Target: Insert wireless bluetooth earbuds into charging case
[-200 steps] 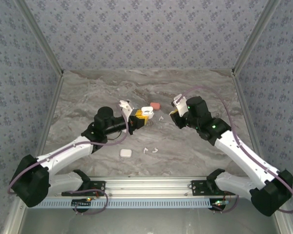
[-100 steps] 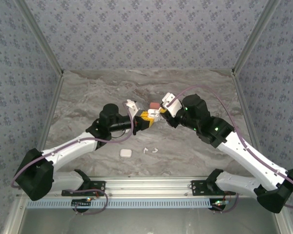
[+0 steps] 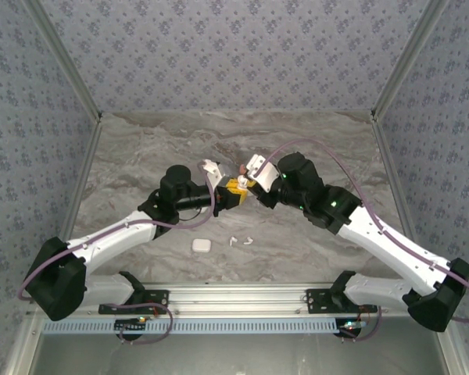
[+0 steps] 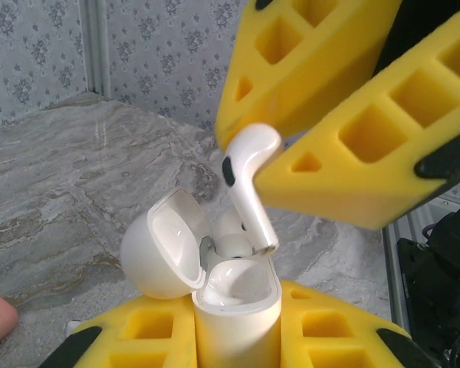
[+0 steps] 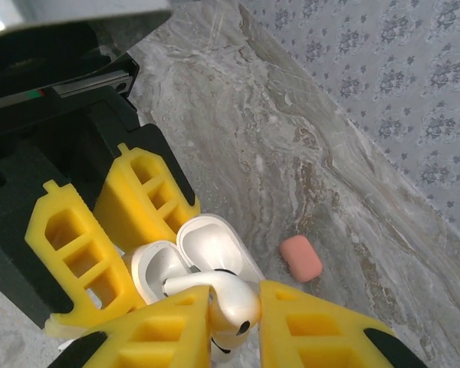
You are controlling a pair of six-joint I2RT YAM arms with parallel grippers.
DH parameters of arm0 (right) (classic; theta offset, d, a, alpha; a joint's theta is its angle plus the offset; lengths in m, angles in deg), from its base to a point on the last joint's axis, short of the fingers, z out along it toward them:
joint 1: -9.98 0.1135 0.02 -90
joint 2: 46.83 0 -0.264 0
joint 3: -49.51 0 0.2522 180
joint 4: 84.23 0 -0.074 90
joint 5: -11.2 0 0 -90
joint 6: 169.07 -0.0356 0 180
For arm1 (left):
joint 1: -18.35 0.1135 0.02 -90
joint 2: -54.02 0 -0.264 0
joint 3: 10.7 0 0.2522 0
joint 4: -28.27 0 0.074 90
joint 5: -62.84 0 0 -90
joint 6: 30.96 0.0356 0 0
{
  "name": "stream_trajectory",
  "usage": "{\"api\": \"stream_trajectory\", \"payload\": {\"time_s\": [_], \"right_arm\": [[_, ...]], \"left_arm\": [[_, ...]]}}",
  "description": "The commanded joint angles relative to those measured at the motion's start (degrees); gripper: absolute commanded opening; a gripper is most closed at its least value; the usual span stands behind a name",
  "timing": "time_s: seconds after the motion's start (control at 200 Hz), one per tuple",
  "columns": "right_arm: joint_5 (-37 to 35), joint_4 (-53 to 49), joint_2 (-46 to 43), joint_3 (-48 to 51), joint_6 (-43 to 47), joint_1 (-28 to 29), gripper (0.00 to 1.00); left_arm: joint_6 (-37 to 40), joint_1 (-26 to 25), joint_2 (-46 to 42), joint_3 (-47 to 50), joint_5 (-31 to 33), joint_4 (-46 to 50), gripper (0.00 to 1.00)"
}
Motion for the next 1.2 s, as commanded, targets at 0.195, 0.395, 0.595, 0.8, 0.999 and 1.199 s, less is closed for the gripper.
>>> {"api": "stream_trajectory", "payload": {"time_s": [0.195,0.395,0.595,0.8,0.999,1.199], "right_arm": [[-0.24,-0.95,1.78,-1.97,0.92,1.09,0.22],[1.01,-1.37,2.23,-2.02,1.01,1.27,0.22],[4.27,-2.48,2.32,-2.38,1.10,1.28,0.24],[6.99,-3.94,2.31,-3.73,1.10,0.58,0.32],[12.61,-5.56,0.45,-7.38,-0.65,-2.91,0.45],[23.59,-3.24,-4.27,-6.07,-8.75,-12.13,0.70]], "left_arm": [[0.93,-0.40,-0.07,-1.86,-1.92,-0.83,0.00],[1.07,-0.44,-0.16,-1.88,-1.84,-0.78,0.00],[1.07,-0.47,-0.33,-1.66,-1.58,-0.73,0.00],[0.99,-0.45,-0.38,-1.60,-1.51,-1.08,0.00],[0.58,-0.47,-0.86,-0.92,-1.14,-2.48,0.00],[-0.25,-0.47,-2.48,0.83,0.43,-5.71,0.00]]}}
